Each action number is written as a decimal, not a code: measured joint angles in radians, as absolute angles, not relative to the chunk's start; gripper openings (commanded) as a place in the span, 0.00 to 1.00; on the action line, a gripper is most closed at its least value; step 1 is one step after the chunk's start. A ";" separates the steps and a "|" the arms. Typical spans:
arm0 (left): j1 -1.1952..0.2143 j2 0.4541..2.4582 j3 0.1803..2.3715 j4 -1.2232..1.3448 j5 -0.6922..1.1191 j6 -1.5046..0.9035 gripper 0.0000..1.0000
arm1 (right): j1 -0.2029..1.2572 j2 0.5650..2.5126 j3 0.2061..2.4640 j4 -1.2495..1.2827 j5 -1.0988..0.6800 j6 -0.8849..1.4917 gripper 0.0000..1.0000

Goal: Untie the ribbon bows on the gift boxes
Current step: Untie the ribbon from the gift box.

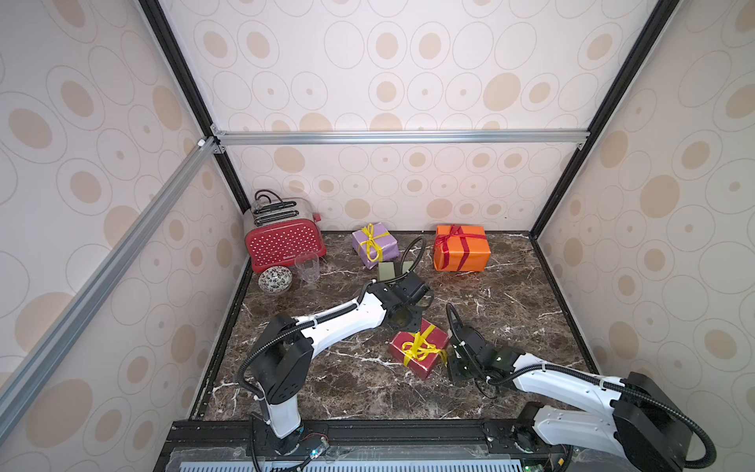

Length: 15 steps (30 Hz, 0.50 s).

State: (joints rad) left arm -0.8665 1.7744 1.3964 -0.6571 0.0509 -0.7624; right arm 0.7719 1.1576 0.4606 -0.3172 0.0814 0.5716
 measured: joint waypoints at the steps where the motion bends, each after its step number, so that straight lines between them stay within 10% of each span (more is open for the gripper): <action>1: -0.867 1.775 1.397 -0.654 0.052 -0.763 0.34 | 0.772 1.159 0.461 -0.317 0.081 0.572 0.00; 15: -0.889 1.804 1.376 -0.654 0.082 -0.839 0.34 | 0.772 1.171 0.461 -0.316 0.081 0.572 0.00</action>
State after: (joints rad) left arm -0.8890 1.8038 1.3762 -0.6537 0.0822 -0.8391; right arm 0.7719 1.1709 0.4606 -0.3161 0.0811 0.5716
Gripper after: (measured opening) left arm 0.316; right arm 0.041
